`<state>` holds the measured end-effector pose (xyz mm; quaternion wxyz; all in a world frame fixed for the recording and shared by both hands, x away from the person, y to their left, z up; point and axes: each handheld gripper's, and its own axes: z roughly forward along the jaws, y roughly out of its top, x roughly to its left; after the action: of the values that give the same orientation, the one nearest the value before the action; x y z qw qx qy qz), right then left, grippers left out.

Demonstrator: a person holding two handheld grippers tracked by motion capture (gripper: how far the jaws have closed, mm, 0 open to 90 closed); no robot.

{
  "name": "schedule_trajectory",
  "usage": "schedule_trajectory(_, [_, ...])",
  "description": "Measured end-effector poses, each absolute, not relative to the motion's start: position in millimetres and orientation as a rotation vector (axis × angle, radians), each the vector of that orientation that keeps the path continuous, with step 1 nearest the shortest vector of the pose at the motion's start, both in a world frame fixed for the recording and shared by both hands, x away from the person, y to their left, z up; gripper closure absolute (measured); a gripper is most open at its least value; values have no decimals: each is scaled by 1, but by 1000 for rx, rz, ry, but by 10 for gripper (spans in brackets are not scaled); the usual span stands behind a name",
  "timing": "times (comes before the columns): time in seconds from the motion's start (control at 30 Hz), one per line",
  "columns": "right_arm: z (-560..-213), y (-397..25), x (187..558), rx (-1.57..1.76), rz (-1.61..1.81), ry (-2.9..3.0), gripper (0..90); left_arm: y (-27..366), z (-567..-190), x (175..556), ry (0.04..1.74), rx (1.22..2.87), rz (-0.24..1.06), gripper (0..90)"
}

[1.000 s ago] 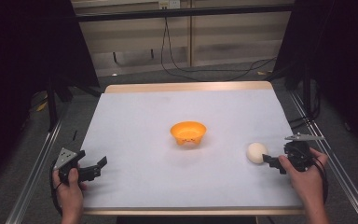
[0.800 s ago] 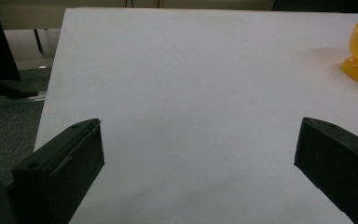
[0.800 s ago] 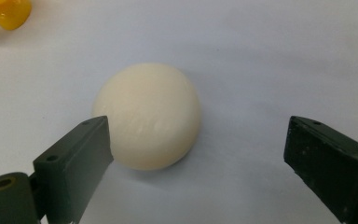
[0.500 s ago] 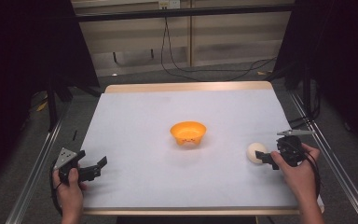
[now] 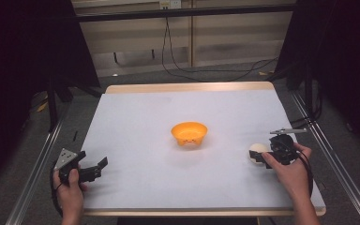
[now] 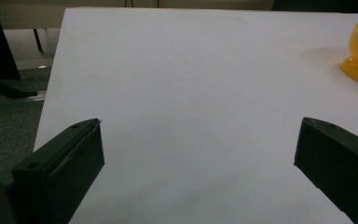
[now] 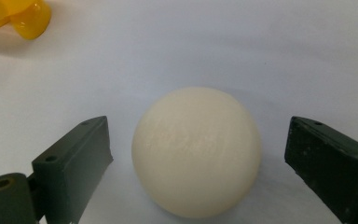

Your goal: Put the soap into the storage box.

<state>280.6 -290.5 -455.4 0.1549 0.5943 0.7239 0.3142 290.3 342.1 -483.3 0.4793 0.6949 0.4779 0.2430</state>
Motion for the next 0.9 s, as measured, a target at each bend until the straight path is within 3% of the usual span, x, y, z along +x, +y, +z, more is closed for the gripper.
schedule_trajectory(0.43, [-465, -281, 287, 1755, 827, 2030, 204, 342, -483, 290, 1167, 1695, 591, 12])
schedule_trajectory(0.9, [-472, -278, 288, 1783, 804, 2021, 235, 342, -483, 290, 1170, 1696, 595, 12])
